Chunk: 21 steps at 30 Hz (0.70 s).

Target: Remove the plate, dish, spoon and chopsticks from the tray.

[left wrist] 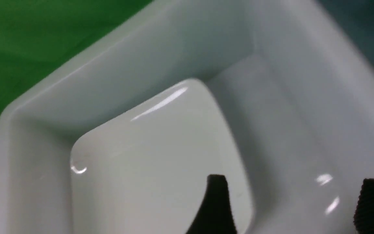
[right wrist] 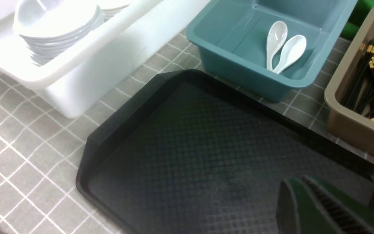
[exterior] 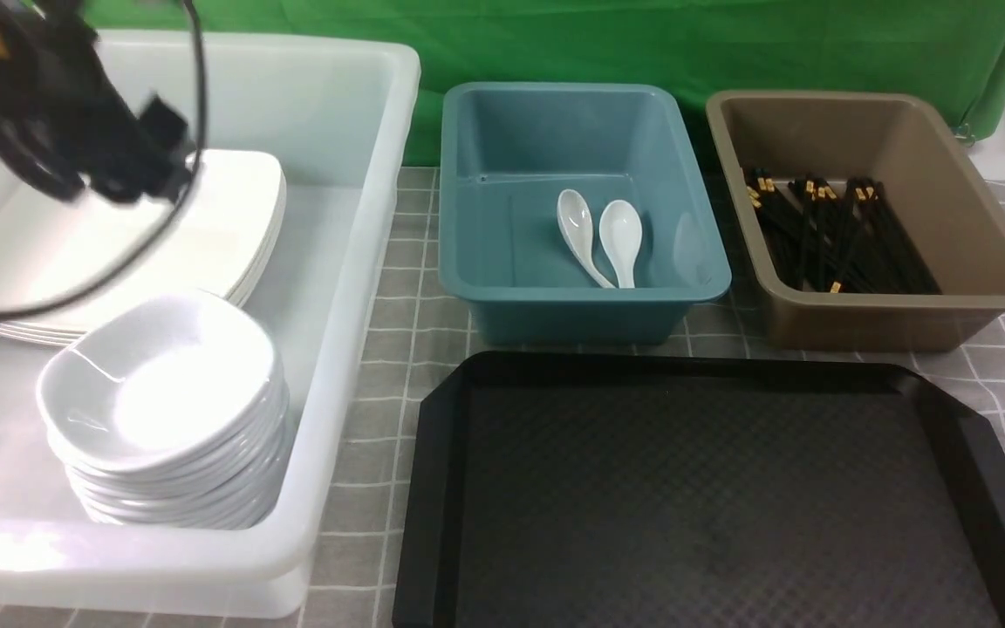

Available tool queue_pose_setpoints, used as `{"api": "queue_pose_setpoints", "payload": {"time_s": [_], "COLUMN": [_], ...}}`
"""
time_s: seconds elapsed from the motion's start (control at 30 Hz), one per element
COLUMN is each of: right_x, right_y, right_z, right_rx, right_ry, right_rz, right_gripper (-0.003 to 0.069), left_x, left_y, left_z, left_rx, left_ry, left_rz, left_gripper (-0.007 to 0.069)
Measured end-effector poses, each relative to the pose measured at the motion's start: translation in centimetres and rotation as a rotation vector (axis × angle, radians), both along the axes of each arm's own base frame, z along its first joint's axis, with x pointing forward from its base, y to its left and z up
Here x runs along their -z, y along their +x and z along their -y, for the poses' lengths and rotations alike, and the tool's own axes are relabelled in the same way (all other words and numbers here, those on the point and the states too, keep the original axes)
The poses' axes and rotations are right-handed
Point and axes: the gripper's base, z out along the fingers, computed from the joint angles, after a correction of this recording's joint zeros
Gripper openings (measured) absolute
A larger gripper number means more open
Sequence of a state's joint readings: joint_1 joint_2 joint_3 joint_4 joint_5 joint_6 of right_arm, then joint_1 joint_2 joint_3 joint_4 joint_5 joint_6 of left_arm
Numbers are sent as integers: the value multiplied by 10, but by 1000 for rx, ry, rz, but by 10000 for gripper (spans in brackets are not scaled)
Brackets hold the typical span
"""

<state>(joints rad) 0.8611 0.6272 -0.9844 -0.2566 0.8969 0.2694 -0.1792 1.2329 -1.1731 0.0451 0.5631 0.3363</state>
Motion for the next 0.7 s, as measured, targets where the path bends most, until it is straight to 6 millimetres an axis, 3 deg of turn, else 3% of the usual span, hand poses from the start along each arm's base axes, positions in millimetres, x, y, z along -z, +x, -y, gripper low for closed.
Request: {"api": "queue_pose_setpoints", "payload": {"time_s": [0.13,0.23,0.27,0.33,0.43,0.6,0.7], "right_x": [0,0,0,0,0,0,0], "right_y": [0,0,0,0,0,0,0], "right_z": [0,0,0,0,0,0,0], "right_rx": [1,1,1,1,2,1,1], "right_ry": [1,1,1,1,2,2,2], "right_rz": [-1,-1,-1,-1,-1,-1,-1], "right_gripper": [54,56,56,57,61,69,71], "left_x": [-33,-29,-28,-14,3,34,51], "left_y": [-63,-106,-112,-146,-168,-186,-187], "left_z": [0,-2,-2,-6,-9,-16,-16], "left_rx": [37,75,84,122,148,149,147], "left_ry": [-219,-292,-301,-347,-371,-379,-359], "left_rz": [228,367,384,479,533,555,525], "left_gripper": [225,52,42,11,8,8,8]}}
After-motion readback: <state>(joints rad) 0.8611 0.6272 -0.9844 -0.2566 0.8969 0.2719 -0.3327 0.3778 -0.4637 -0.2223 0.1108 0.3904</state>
